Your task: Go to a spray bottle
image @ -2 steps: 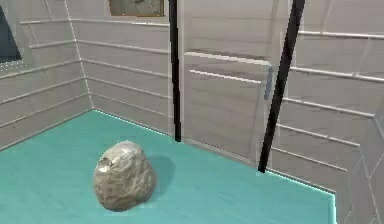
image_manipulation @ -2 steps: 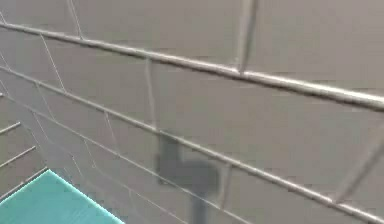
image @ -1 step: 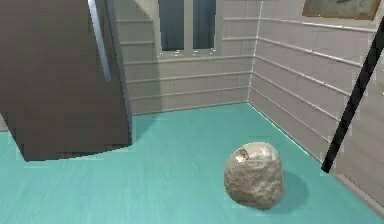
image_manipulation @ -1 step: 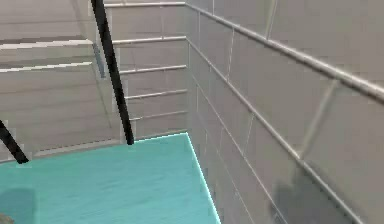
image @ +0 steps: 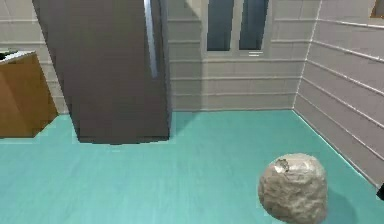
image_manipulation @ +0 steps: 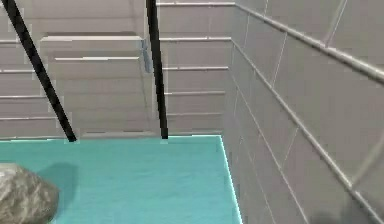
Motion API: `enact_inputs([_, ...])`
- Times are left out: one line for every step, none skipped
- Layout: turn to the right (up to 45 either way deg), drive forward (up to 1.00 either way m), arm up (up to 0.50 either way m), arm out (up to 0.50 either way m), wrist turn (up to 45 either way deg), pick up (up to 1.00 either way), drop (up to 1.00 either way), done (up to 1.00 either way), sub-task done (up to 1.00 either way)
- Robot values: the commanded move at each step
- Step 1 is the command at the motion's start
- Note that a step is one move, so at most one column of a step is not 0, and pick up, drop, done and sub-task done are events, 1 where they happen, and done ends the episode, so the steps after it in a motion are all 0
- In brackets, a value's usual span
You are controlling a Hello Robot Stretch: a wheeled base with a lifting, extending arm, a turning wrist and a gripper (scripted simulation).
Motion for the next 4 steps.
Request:
enact_inputs([0.0, 0.2, 0.0, 0.0, 0.0, 0.0, 0.0, 0.0, 0.0])
enact_inputs([-45.0, 0.0, 0.0, 0.0, 0.0, 0.0, 0.0, 0.0, 0.0])
enact_inputs([-9.0, 0.0, 0.0, 0.0, 0.0, 0.0, 0.0, 0.0, 0.0])
enact_inputs([0.0, 1.0, 0.0, 0.0, 0.0, 0.0, 0.0, 0.0, 0.0])
